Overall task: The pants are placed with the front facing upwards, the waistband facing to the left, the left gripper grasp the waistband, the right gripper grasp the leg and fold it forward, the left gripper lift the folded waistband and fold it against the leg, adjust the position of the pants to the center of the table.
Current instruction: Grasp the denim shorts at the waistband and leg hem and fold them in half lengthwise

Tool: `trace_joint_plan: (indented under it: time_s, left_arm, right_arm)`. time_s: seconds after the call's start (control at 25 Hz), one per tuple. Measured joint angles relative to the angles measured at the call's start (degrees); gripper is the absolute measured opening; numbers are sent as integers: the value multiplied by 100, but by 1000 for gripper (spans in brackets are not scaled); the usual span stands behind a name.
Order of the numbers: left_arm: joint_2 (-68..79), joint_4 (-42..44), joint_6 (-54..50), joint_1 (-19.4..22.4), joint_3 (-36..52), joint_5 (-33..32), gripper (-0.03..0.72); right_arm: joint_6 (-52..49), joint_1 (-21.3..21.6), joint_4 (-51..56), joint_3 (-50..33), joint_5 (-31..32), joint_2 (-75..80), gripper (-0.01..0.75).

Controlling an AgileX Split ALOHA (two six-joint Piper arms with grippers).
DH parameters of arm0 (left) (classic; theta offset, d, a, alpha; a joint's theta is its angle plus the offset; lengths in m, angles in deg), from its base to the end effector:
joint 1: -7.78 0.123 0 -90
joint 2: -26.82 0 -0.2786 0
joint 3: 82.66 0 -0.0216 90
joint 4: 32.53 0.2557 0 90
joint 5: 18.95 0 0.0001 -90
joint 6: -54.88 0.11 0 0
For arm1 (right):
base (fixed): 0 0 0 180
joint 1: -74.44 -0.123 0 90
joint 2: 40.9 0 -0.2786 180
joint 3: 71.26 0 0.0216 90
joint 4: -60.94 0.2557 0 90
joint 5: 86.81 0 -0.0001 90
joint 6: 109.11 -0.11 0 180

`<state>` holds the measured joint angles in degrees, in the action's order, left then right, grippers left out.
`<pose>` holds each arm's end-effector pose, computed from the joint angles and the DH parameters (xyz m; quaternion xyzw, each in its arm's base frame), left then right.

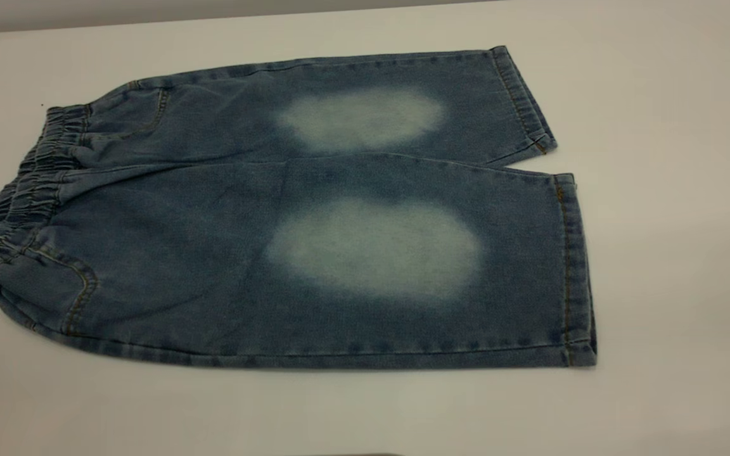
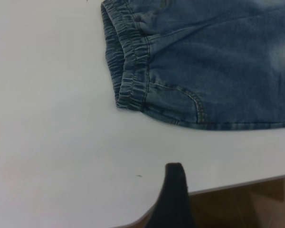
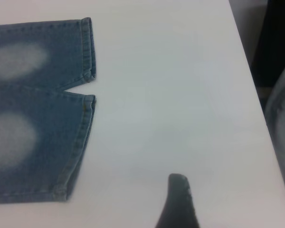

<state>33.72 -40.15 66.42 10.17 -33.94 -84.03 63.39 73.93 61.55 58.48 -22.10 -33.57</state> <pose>0.0168 -0.0125 0.2632 0.0746 0.8639 -0.0059 0.4980 0.0209 0.0012 0.2550 0.0531 0.8743 0.0390 0.4810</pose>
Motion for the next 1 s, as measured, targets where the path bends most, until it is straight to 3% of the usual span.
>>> trace_joint_plan:
  time_s: [1.0]
  left_arm:
    - [0,0,-257,0,-7,19,564]
  right_arm:
    - [92,0,103,38,27,95,476]
